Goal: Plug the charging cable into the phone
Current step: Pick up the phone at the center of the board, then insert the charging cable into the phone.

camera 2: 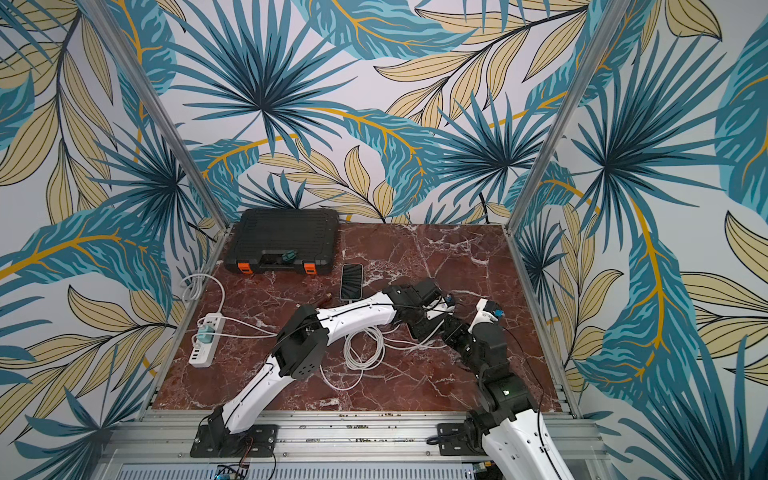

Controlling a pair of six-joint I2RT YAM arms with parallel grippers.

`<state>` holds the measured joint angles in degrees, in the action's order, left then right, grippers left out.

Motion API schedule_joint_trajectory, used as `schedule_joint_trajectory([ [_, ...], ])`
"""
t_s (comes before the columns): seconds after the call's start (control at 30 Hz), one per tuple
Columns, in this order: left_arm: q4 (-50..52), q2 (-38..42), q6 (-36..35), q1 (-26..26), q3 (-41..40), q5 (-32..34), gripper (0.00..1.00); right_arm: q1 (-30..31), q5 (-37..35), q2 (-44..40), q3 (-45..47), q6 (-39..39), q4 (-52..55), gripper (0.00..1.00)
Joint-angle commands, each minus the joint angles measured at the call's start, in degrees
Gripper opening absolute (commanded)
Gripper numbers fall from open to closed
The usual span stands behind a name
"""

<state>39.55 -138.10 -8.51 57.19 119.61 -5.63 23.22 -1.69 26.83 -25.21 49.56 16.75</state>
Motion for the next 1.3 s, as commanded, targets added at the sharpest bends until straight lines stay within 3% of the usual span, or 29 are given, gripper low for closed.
schedule_joint_trajectory([
  [0.0, -8.2, 9.2, 0.9, 0.13, 0.02, -3.42, 0.0, -0.1, -0.59, -0.02, -1.36, -2.06, -0.13, 0.0],
  [0.2, -4.44, 10.85, -1.06, -0.05, 0.68, -8.81, 0.0, -0.11, -0.34, 0.88, -2.23, -2.32, -0.74, 0.0],
  [0.5, -7.46, 12.86, 4.85, -1.52, -2.37, -7.63, 0.0, -0.06, -0.03, 0.57, -2.56, -3.77, -1.47, 0.0],
  [0.8, -14.61, 19.91, 27.7, -8.23, -11.59, 7.11, 0.0, -0.1, 6.95, -3.01, -0.18, -11.27, -12.31, 0.0],
  [0.9, -12.46, 23.22, 33.85, -10.07, -11.89, 12.26, 0.0, -0.1, 10.1, -2.31, 0.79, -13.87, -17.27, 0.0],
  [1.13, -12.53, 34.64, 41.28, -10.41, -13.59, 26.42, 0.0, -0.07, 23.41, 12.29, -1.63, -17.81, -35.38, 0.0],
  [1.27, -18.31, 43.07, 43.45, -10.43, -20.0, 32.23, 0.0, -0.03, 34.4, 24.31, -6.83, -18.26, -43.93, 0.0],
])
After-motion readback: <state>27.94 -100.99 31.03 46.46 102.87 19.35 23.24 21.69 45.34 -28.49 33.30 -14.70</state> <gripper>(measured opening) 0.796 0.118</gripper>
